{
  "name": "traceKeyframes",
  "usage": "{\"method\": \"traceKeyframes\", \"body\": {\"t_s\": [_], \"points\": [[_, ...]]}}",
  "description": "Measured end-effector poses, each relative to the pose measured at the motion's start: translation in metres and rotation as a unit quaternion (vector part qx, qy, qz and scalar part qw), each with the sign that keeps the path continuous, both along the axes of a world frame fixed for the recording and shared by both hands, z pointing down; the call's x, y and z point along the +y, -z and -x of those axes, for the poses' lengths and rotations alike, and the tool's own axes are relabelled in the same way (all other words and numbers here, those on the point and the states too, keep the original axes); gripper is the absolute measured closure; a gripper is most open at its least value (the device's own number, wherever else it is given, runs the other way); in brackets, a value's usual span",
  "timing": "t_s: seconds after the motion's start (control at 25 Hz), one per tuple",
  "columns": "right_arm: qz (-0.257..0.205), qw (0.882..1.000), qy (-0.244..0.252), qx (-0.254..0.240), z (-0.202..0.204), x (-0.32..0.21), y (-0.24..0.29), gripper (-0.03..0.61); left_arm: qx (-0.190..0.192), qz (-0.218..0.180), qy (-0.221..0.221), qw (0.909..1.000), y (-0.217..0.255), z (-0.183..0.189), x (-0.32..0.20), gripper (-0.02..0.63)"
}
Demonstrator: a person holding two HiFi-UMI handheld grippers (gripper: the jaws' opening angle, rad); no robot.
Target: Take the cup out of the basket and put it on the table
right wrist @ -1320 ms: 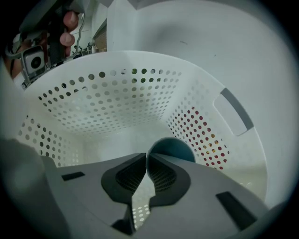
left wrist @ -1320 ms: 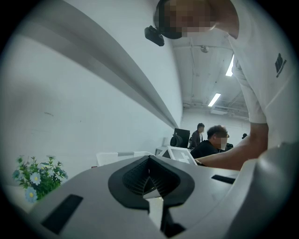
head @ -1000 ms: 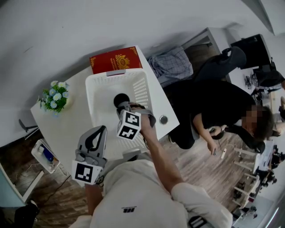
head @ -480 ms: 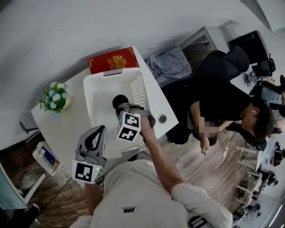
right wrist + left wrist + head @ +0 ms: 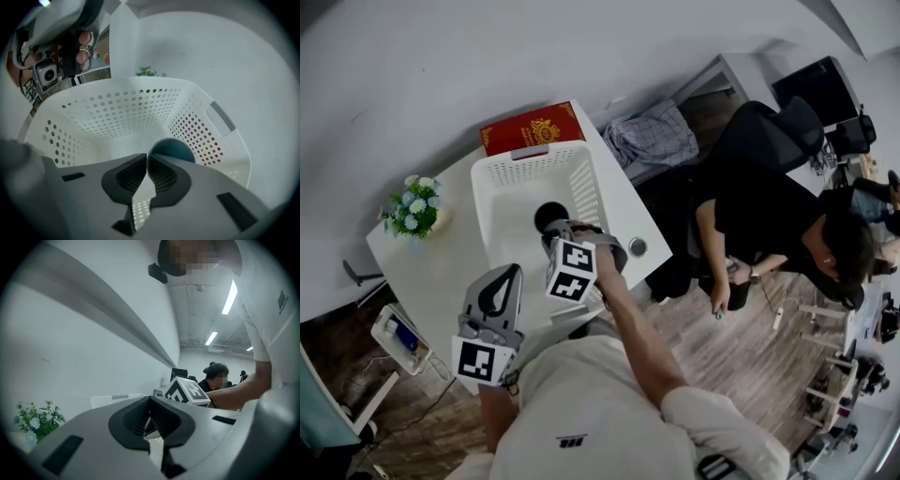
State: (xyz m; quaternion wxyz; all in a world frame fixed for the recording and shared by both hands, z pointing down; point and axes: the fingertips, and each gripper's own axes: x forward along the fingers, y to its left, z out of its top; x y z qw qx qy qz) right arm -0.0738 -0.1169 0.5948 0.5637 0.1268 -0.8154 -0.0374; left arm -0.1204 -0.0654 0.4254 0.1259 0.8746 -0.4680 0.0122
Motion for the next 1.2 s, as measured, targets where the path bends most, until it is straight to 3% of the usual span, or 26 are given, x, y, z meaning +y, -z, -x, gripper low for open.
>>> {"method": "traceKeyframes", "body": {"t_s": [1.2], "points": [[-0.042, 0.998, -0.016, -0.041, -0.036, 0.052, 0.064, 0.546, -0.026, -0.019, -0.035, 0.9989, 0.012, -0.034, 0.035, 0.604]]}}
